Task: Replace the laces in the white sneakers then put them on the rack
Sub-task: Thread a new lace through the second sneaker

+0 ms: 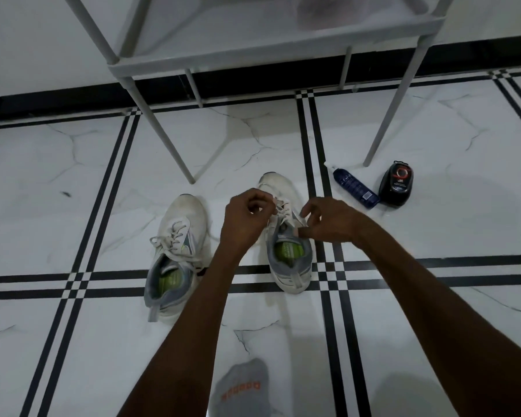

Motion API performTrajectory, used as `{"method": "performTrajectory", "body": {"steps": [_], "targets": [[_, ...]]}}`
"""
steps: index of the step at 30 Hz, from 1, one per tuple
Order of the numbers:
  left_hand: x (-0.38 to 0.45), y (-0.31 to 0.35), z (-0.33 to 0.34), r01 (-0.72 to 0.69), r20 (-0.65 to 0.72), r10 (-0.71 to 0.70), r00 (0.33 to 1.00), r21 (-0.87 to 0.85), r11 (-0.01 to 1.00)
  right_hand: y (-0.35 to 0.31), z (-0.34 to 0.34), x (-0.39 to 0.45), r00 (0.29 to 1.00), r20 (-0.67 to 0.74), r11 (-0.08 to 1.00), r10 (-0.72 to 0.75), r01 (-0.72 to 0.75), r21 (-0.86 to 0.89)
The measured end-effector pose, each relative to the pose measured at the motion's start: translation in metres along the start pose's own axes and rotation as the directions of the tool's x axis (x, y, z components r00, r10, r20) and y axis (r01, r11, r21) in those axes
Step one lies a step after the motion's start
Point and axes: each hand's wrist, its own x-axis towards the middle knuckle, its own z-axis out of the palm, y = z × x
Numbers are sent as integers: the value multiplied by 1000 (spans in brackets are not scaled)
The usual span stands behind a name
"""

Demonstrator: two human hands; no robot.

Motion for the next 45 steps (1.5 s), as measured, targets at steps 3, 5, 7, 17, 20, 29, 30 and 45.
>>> {"method": "performTrajectory", "body": {"steps": [3,5,7,17,20,29,30,45], "targets": [[0,-7,8,-57,58,48,997,169,984,6,24,-3,985,-143,995,-93,98,25],[-1,-14,8,-82,60,69,996,252,964,8,34,-6,951,-257,984,-173,179,-3],[-2,-22,9,-90,57,75,996,310,946,11,38,-6,918,-328,974,-222,226,-27],[-8,-15,14,-109,75,84,994,450,886,16,27,0,962,-256,978,-91,135,160],[-11,-9,21,-106,60,88,994,491,865,19,28,4,966,-248,973,-67,118,196],[-24,-12,39,-76,-66,140,988,584,808,21,26,4,979,-202,944,-13,79,322],[-25,-13,41,-71,-75,141,987,583,809,20,26,4,980,-200,942,-8,75,327],[-30,-21,59,20,-154,97,983,622,783,23,27,1,989,-149,877,-11,81,473]]}}
